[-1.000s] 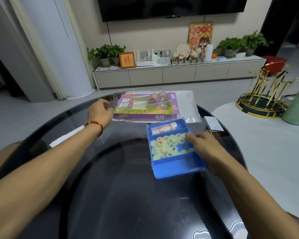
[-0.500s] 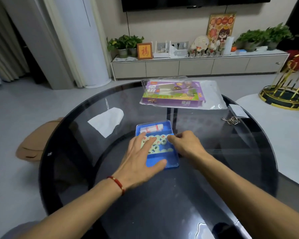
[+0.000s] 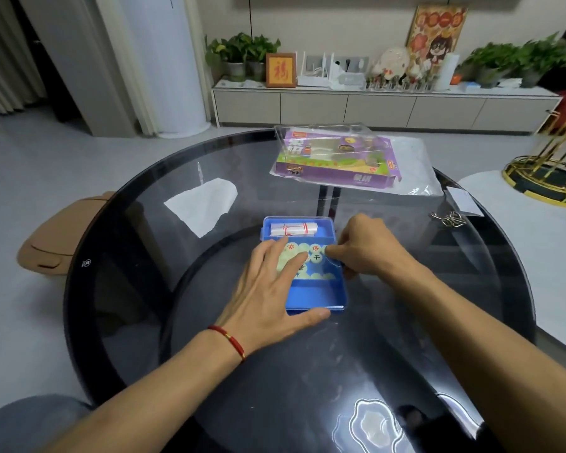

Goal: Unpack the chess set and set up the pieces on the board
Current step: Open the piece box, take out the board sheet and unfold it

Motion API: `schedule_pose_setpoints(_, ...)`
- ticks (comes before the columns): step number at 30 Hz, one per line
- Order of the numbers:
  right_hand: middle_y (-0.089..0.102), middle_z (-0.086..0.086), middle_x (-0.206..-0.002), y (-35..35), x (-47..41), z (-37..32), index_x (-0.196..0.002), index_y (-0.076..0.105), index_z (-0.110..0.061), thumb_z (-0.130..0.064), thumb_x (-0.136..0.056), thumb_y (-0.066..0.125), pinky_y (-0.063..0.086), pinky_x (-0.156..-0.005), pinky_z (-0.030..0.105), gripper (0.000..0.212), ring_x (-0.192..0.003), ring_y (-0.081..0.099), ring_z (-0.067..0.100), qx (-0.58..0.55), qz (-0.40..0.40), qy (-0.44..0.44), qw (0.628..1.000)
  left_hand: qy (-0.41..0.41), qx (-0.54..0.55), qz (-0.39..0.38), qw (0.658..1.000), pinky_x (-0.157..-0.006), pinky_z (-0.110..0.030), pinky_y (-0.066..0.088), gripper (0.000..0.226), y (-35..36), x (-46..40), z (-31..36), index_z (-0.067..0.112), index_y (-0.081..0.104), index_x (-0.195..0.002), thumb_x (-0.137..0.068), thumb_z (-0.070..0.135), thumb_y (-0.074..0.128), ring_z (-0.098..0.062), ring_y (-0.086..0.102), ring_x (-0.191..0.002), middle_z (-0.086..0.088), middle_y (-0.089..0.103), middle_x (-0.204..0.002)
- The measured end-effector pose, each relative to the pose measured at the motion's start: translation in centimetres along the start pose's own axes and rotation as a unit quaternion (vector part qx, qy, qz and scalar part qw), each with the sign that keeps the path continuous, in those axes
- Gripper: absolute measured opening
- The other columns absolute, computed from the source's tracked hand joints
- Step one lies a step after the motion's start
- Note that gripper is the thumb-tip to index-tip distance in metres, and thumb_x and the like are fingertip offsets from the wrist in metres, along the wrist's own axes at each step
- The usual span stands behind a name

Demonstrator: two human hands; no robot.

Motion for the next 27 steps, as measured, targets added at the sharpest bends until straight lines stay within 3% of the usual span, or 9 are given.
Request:
schedule_pose_setpoints(5,0.075,0.010,-0.080,0.2,-0.9,0.6,-0.089,0.069,-0.005,-0.029,-0.085,0.080,0.064,-0.063,0.042,0.027,-0.063,0.075,0.022,-0.023,0.001,0.009,1.000,-0.009,0.001,-0.004,1.000,-0.115,-0.051,0.036,0.098,0.4,0.1,-0.2,0.018,0.044,-0.147,-0.078,0.087,0.038,-0.029,0.021,-0.146,-0.011,0.031,-0.156)
schedule_pose_setpoints(9,0.076,0.013,-0.080,-0.6,-0.6,1.2,-0.092,0.072,0.003,-0.019,-0.093,0.072,0.057,-0.048,0.025,0.022,-0.064,0.076,0.021,-0.127,-0.075,0.048,0.988,-0.012,-0.006,-0.013,1.000,-0.117,-0.050,0.033,0.098,0.4,0.1,-0.4,0.019,0.040,-0.150,-0.079,0.087,0.038,-0.027,0.019,-0.148,-0.009,0.029,-0.159)
schedule_pose_setpoints(12,0.076,0.015,-0.081,-1.1,-0.2,2.1,-0.097,0.071,0.006,-0.009,-0.096,0.066,0.055,-0.048,0.021,0.016,-0.067,0.076,0.021,-0.168,-0.111,0.063,0.977,0.001,0.013,0.005,1.000,-0.117,-0.046,0.034,0.095,0.1,0.3,-0.3,0.018,0.047,-0.146,-0.080,0.086,0.040,-0.026,0.027,-0.146,-0.006,0.039,-0.155)
schedule_pose_setpoints(16,0.076,0.016,-0.081,-1.2,-0.1,2.8,-0.097,0.071,0.005,-0.007,-0.096,0.065,0.056,-0.050,0.022,0.014,-0.065,0.076,0.020,-0.164,-0.108,0.047,0.979,-0.007,0.104,0.086,0.991,-0.113,-0.037,0.040,0.081,-1.3,0.2,-0.1,0.018,0.056,-0.139,-0.083,0.077,0.053,-0.019,0.045,-0.135,0.000,0.052,-0.145)
schedule_pose_setpoints(18,0.076,0.016,-0.081,-1.2,-0.3,3.0,-0.098,0.073,0.003,-0.008,-0.096,0.066,0.058,-0.051,0.023,0.013,-0.067,0.076,0.022,-0.155,-0.093,0.042,0.983,-0.016,0.139,0.112,0.984,-0.105,-0.033,0.047,0.071,-2.4,0.3,0.0,0.021,0.053,-0.138,-0.087,0.070,0.053,-0.011,0.051,-0.128,0.006,0.053,-0.140)
schedule_pose_setpoints(22,0.076,0.013,-0.080,-1.9,-0.6,3.6,-0.100,0.074,-0.002,-0.010,-0.097,0.064,0.061,-0.058,0.027,0.012,-0.066,0.076,0.019,-0.121,-0.055,0.030,0.991,-0.033,0.212,0.129,0.968,-0.072,-0.025,0.062,0.062,-4.4,0.9,-0.3,0.029,0.039,-0.142,-0.091,0.060,0.055,0.006,0.059,-0.114,0.018,0.052,-0.131)
schedule_pose_setpoints(24,0.076,0.012,-0.080,-2.4,-0.7,4.2,-0.101,0.074,-0.004,-0.009,-0.097,0.063,0.061,-0.056,0.027,0.012,-0.064,0.075,0.018,-0.084,-0.020,0.021,0.996,-0.064,0.250,0.147,0.955,-0.063,-0.025,0.062,0.063,-4.8,1.4,-1.0,0.028,0.031,-0.145,-0.092,0.051,0.057,0.001,0.067,-0.102,0.010,0.058,-0.132)
schedule_pose_setpoints(27,0.075,0.011,-0.076,-3.3,-1.2,5.1,-0.100,0.074,-0.005,-0.005,-0.097,0.059,0.063,-0.057,0.031,0.015,-0.060,0.074,0.020,-0.037,0.029,0.011,0.999,-0.153,0.309,0.197,0.918,-0.061,-0.033,0.062,0.068,-5.2,2.4,-2.5,0.025,0.028,-0.146,-0.090,0.019,0.066,-0.016,0.073,-0.079,0.004,0.065,-0.120)
Point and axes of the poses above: each hand's wrist, its own x-axis away from the middle knuckle, its own y-axis out of the palm, z = x × y, the point moved 4 cm from there along -x, towards the middle knuckle
